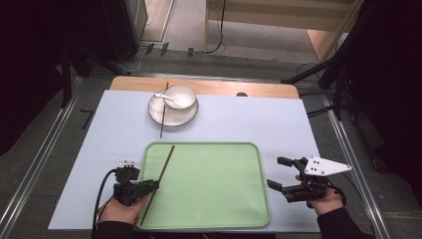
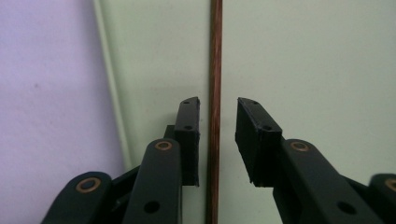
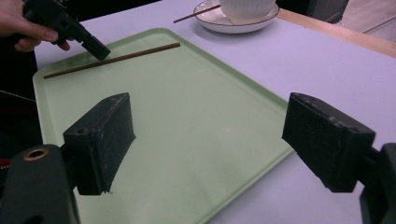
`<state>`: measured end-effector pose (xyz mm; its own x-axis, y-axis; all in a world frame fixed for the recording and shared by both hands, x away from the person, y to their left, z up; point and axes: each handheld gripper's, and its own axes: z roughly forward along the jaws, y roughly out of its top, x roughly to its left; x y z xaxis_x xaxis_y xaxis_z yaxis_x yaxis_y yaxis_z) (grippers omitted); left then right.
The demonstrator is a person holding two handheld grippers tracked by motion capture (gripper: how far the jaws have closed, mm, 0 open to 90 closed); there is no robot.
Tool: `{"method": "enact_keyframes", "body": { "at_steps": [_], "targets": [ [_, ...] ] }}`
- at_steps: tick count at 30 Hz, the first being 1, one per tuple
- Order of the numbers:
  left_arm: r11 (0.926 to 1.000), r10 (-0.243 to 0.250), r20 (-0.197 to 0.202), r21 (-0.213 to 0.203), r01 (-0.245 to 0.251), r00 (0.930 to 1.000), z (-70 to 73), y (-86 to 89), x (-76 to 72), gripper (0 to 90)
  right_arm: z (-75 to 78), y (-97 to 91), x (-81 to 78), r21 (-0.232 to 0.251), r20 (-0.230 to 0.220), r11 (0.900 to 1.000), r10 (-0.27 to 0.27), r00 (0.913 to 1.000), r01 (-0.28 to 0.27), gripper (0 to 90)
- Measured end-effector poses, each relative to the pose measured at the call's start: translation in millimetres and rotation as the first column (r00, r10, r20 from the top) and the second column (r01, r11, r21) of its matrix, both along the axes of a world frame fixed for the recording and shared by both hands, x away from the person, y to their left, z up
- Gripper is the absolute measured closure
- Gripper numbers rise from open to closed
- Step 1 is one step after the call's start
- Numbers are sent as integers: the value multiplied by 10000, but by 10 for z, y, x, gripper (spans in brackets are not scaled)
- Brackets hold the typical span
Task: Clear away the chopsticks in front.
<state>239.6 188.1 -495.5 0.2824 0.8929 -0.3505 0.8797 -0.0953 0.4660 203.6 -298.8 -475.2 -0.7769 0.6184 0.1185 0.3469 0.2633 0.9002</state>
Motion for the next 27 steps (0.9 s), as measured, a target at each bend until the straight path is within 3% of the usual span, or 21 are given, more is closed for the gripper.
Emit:
{"method": "enact_keyframes", "body": {
  "at_steps": [7,10,12,16,19,24,27],
  "targets": [
    [9979,-574,682,-256,592,9960,149,55,182,557,-9,-5,1,3,-43,10000,-38,10000,38,168],
    [9940,-629,990,-830,713,9931,190,144,284,491,-12,-9,3,-13,-33,10000,-57,10000,57,168],
    [9919,-739,1217,-939,856,9898,219,177,352,449,-11,-9,1,-16,-34,10000,-64,10000,64,167],
    [9918,-1020,1461,-620,1120,9840,286,198,508,392,-13,-7,3,-7,-52,10000,-88,9999,88,168],
    [9894,-1167,1726,-656,1296,9781,363,212,628,375,-11,-6,1,-7,-65,9999,-104,9999,104,168],
    [9864,-1516,1716,-368,1601,9734,486,216,871,348,-19,-10,3,-10,-90,9999,-102,9999,102,168],
    [9846,-1610,1692,-405,1700,9723,540,203,996,334,-19,-13,-1,-13,-102,9999,-115,9999,115,168]
  ]
}}
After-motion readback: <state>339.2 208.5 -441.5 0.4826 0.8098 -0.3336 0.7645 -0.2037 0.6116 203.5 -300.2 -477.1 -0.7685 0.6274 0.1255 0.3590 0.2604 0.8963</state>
